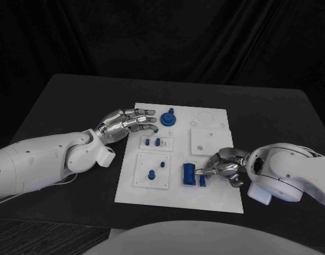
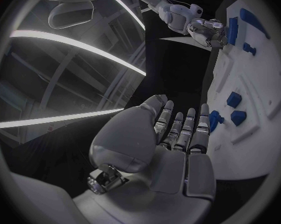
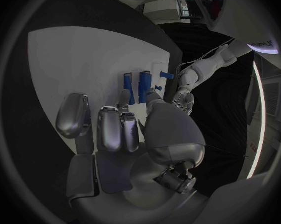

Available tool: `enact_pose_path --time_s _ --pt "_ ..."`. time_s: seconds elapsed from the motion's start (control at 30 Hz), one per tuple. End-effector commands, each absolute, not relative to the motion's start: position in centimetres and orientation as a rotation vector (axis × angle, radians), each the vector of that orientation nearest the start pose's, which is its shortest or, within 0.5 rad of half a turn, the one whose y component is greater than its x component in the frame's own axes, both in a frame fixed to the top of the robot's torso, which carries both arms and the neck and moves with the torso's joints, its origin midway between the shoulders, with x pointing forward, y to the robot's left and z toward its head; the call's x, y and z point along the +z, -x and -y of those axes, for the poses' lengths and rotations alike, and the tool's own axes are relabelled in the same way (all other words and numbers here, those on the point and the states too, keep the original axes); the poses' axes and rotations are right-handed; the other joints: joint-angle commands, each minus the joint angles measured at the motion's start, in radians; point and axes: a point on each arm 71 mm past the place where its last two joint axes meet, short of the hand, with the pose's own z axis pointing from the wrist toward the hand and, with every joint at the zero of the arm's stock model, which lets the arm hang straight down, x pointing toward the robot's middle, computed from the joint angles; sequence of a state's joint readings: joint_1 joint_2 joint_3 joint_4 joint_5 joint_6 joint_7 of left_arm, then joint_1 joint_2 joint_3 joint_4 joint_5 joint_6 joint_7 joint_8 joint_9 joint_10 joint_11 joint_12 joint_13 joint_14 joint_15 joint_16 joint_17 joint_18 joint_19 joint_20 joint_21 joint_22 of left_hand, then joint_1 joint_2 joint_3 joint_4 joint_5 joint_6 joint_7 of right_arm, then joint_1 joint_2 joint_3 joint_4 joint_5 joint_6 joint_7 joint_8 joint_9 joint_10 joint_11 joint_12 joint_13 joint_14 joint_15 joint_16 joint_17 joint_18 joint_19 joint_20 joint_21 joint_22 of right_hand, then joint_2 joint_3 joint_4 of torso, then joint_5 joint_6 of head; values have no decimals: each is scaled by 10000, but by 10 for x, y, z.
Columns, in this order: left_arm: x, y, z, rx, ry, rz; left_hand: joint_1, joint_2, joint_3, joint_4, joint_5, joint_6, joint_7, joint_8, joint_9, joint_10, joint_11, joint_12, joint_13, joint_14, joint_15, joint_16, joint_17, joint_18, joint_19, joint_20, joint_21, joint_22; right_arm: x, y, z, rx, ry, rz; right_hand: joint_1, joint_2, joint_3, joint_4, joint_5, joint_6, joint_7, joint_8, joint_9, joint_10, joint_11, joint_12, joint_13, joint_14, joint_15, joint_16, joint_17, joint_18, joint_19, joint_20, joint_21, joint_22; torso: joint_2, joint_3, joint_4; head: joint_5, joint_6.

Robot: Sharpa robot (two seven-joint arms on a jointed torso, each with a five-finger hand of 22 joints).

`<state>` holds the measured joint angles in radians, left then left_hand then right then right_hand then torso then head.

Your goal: Assemble the parts on the task board

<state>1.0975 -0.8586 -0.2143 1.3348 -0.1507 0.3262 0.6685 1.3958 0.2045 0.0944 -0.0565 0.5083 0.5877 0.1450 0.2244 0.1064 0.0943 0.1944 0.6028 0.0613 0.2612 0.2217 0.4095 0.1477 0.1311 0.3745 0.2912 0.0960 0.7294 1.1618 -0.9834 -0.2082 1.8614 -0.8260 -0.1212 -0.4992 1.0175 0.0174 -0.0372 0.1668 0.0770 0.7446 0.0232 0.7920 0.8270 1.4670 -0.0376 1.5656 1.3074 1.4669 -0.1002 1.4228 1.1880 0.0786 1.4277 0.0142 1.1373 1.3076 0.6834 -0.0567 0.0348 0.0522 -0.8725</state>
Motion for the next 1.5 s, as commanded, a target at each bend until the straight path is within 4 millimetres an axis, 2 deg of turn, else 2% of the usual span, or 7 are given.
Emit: enact_pose_path --time_s 0.03,0.5,0.6,0.83,0.93,1.33,1.5 --pt "-275 -447 -245 -20081 9224 -16605 -117 -32 81 2 49 6 75 -49 -15 -15 67 -49 -11 -15 75 36 -7 -93 25 -11 23 -15 -265 -365 192 6626 -4122 -24424 56 42 -48 16 59 -41 10 82 46 1038 -91 52 2634 413 -58 53 8 111 -3 -64 37 1426 6 13 -12 2 -1" --pt "-275 -445 -250 -20081 9241 -16316 -131 -22 120 -5 61 20 78 -43 -13 26 101 66 5 19 87 78 3 -98 30 -11 28 -16 -221 -367 204 7741 -1311 -18674 -215 460 -246 952 1110 207 1 -508 -268 1038 -109 52 2634 570 -78 405 765 -97 408 -96 1093 1726 0 20 -25 56 -1" --pt "-274 -444 -252 -20071 9237 -16234 -135 -26 133 -11 65 32 80 -38 -12 45 107 90 10 21 84 78 2 -98 33 -12 31 -16 -213 -366 208 8127 -611 -17620 15 550 -251 1209 1197 610 183 -2062 -1543 1038 99 52 2634 576 74 487 897 -144 475 -3 1359 1789 1 21 -28 42 -1" --pt "-273 -443 -252 -20093 9222 -16129 -142 -33 147 -19 69 45 80 -32 -10 68 116 123 15 33 80 94 5 -98 37 -13 34 -16 -214 -362 212 8645 786 -17038 -360 927 -578 1220 618 1179 614 -4731 -3785 1038 401 52 2634 607 347 642 1194 -230 556 295 1799 1892 -21 -2 -3 3 -1" --pt "-273 -443 -252 -20088 9220 -16110 -146 -37 158 -25 72 56 80 -27 -8 85 121 145 19 41 77 103 7 -98 41 -13 37 -16 -218 -361 213 8666 1086 -17146 -768 941 -995 1250 1303 1422 650 -5105 -4154 1038 456 52 2634 616 420 681 1274 -235 568 309 1881 1911 -25 -4 -7 5 -1" --pt "-269 -442 -255 -20186 9070 -15505 -163 -51 229 -55 98 133 73 6 2 198 155 299 40 76 66 143 11 -93 55 -20 51 -17 -243 -351 215 8946 1788 -17669 -990 1386 -1803 1252 876 1699 690 -5968 -5030 1038 424 52 2634 626 389 740 1392 -256 585 345 2027 1941 12 -3 12 -16 -1" --pt "-262 -439 -259 -20092 8309 -14568 -453 -243 194 456 24 560 -59 59 9 783 102 646 50 103 -210 104 -57 112 6 -91 52 -81 -252 -346 215 9021 2234 -17628 -669 1294 -2097 1220 987 1594 648 -6356 -5402 1038 287 52 2634 638 280 766 1460 -280 624 258 2160 1976 22 0 17 2 -1"
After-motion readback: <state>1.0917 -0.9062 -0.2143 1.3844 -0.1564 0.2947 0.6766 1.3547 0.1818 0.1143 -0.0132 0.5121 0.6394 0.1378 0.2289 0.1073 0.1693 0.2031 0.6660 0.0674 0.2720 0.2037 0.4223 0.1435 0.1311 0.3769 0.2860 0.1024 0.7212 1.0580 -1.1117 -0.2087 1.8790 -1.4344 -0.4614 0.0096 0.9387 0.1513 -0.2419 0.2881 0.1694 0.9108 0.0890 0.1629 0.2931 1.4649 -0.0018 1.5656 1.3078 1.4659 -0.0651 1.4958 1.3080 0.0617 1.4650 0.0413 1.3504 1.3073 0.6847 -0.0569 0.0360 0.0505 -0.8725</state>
